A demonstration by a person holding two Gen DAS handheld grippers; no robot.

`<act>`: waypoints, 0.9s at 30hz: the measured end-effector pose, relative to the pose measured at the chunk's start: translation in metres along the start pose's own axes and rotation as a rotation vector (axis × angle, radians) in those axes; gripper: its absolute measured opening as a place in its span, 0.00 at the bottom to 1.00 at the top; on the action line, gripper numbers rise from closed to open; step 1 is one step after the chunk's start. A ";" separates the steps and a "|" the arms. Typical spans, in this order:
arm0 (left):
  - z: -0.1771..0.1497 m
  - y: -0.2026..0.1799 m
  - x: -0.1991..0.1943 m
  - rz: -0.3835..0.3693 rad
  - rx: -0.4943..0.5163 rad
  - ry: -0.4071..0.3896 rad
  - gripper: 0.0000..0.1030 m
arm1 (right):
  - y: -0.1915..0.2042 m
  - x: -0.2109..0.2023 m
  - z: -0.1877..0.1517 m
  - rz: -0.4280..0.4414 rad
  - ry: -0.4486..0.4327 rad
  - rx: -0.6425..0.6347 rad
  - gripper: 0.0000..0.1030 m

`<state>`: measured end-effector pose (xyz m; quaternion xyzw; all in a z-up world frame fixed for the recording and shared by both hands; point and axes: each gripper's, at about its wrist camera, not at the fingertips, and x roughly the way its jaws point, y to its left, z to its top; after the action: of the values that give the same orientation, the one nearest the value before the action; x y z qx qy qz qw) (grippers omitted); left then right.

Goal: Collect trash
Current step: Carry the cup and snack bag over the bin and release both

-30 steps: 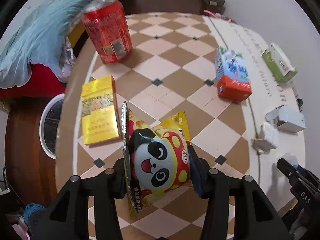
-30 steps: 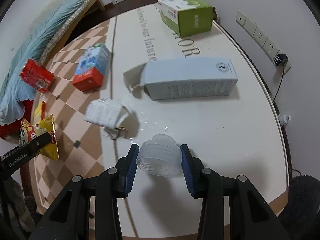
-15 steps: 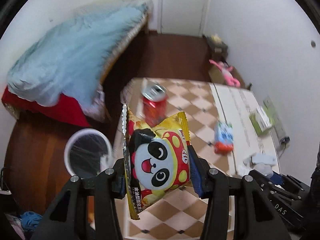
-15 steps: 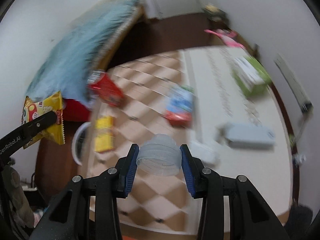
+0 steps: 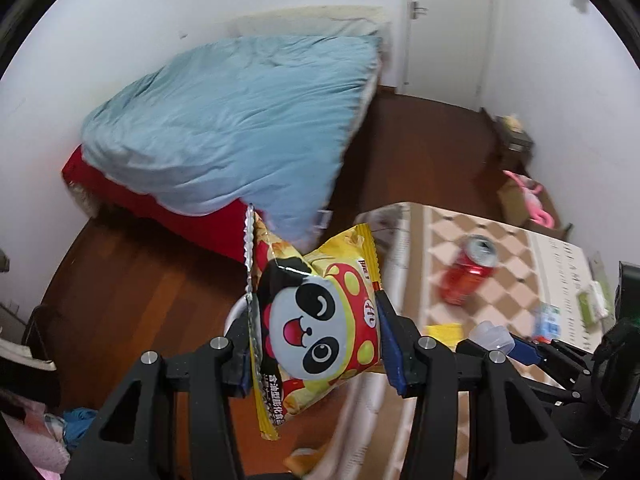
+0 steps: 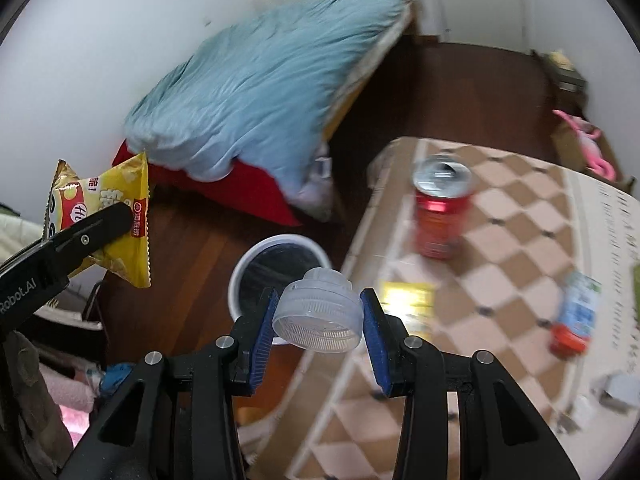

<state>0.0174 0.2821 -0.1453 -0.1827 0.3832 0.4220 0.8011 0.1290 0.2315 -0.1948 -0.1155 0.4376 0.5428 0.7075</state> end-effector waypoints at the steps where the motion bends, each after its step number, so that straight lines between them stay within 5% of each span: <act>1: 0.000 0.011 0.007 0.008 -0.014 0.009 0.44 | 0.010 0.015 0.005 0.007 0.018 -0.012 0.42; 8: 0.002 0.076 0.069 0.021 -0.105 0.115 0.44 | 0.042 0.102 0.030 0.036 0.118 -0.046 0.42; 13: -0.002 0.111 0.140 -0.072 -0.195 0.256 0.44 | 0.051 0.175 0.038 0.051 0.222 -0.045 0.42; 24: -0.014 0.135 0.241 -0.167 -0.293 0.451 0.46 | 0.048 0.283 0.035 0.028 0.381 -0.051 0.42; 26: -0.017 0.144 0.243 -0.169 -0.311 0.457 0.54 | 0.048 0.294 0.034 0.043 0.393 -0.054 0.43; 27: -0.018 0.147 0.242 -0.164 -0.323 0.456 0.73 | 0.049 0.297 0.034 0.050 0.399 -0.057 0.43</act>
<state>-0.0260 0.4860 -0.3381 -0.4283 0.4653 0.3594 0.6862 0.1111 0.4705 -0.3808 -0.2300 0.5563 0.5387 0.5895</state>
